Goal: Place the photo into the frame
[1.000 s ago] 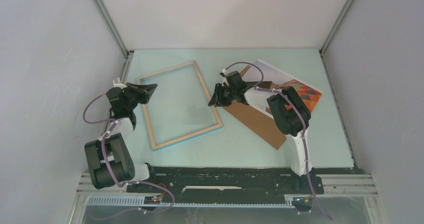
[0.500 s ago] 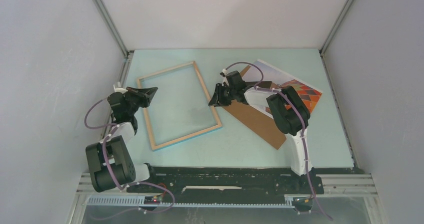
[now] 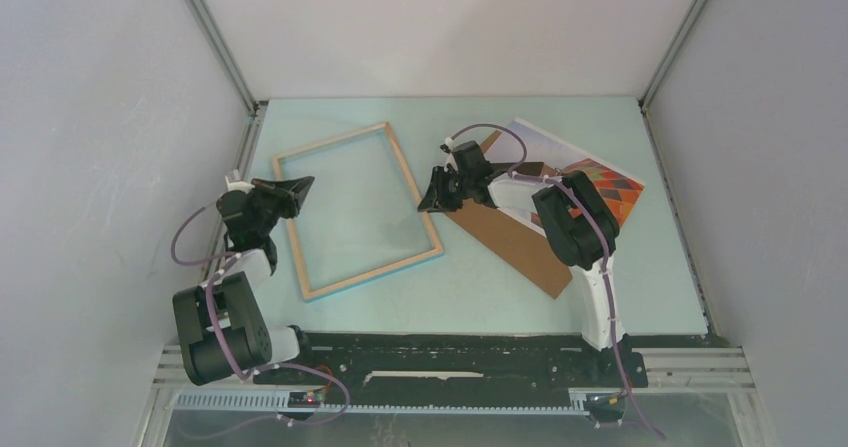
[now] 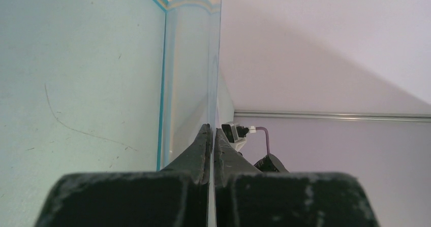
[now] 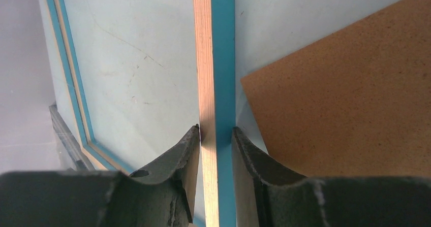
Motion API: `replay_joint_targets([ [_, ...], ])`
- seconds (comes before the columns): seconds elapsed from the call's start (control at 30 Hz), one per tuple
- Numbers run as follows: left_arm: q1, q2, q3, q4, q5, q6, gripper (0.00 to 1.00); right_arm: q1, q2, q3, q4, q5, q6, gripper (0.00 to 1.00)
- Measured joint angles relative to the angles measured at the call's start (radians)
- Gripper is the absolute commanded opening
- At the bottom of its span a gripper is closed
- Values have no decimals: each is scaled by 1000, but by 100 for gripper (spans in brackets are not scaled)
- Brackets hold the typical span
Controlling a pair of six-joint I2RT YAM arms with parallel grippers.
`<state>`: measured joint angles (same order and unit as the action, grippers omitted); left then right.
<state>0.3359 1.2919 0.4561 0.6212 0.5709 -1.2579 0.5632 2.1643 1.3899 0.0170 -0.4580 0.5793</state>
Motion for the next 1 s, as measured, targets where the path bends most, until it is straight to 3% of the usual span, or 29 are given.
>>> replay_joint_targets([
  [0.53,0,5,0,34,26,0,0,0,9,10,-1,-8,3,36],
  [1.0,3,98,3,57,66,1,0,-3,16,22,-7,-12,3,36],
])
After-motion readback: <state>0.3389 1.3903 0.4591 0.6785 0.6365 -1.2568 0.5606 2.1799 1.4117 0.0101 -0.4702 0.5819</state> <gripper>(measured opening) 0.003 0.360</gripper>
